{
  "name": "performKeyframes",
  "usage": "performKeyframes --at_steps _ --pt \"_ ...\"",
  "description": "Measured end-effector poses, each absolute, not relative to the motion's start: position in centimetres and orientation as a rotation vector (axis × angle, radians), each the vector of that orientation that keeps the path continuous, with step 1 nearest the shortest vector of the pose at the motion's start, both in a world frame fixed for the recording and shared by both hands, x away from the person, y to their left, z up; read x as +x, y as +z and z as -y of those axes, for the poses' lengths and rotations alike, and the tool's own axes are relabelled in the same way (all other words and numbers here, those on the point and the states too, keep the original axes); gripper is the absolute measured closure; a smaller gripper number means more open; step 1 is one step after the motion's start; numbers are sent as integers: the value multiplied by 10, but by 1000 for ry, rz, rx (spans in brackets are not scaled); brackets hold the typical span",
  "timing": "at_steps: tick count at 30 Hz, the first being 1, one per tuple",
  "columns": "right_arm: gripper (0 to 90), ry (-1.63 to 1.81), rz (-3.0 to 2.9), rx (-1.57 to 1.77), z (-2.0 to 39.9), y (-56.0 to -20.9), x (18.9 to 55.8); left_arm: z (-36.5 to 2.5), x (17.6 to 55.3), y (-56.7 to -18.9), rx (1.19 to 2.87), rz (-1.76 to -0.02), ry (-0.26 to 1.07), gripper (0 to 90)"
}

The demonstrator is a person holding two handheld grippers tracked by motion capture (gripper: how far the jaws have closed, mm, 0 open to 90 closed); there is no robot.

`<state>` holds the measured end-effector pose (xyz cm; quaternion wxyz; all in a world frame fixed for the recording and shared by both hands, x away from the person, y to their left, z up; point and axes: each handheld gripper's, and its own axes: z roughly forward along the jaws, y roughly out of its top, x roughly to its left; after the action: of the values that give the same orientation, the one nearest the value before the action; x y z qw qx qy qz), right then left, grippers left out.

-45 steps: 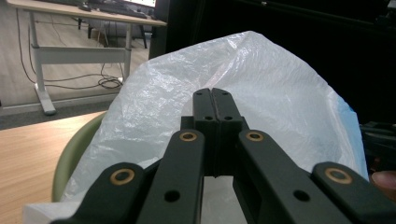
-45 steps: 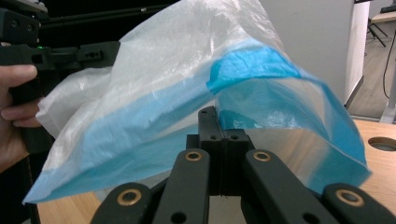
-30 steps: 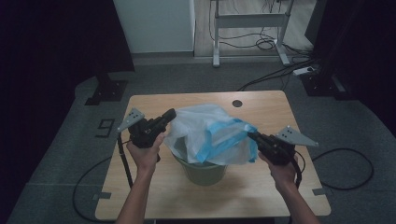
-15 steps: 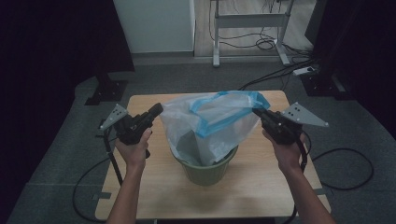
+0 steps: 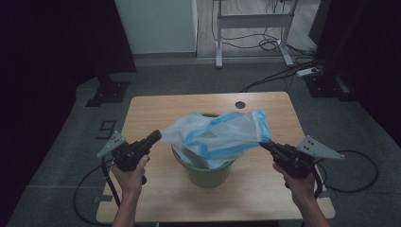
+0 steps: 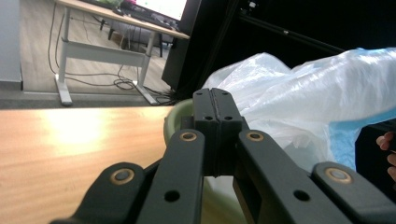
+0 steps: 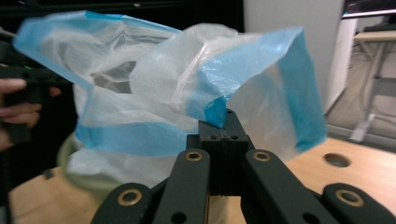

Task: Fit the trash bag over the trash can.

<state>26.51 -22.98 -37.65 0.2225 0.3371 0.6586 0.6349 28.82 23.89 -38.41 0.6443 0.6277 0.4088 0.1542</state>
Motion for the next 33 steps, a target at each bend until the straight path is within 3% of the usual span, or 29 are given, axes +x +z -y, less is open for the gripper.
performKeyframes --at_steps 20,22,33 --pt "892 1709 -1959 940 215 -431 231 -257 262 -416 1434 -953 314 888" --pt "892 1706 -1951 918 213 -427 231 -255 259 -410 1429 -938 335 744" --pt "892 1710 -1918 870 207 -402 235 -227 249 -366 1508 -841 435 395"
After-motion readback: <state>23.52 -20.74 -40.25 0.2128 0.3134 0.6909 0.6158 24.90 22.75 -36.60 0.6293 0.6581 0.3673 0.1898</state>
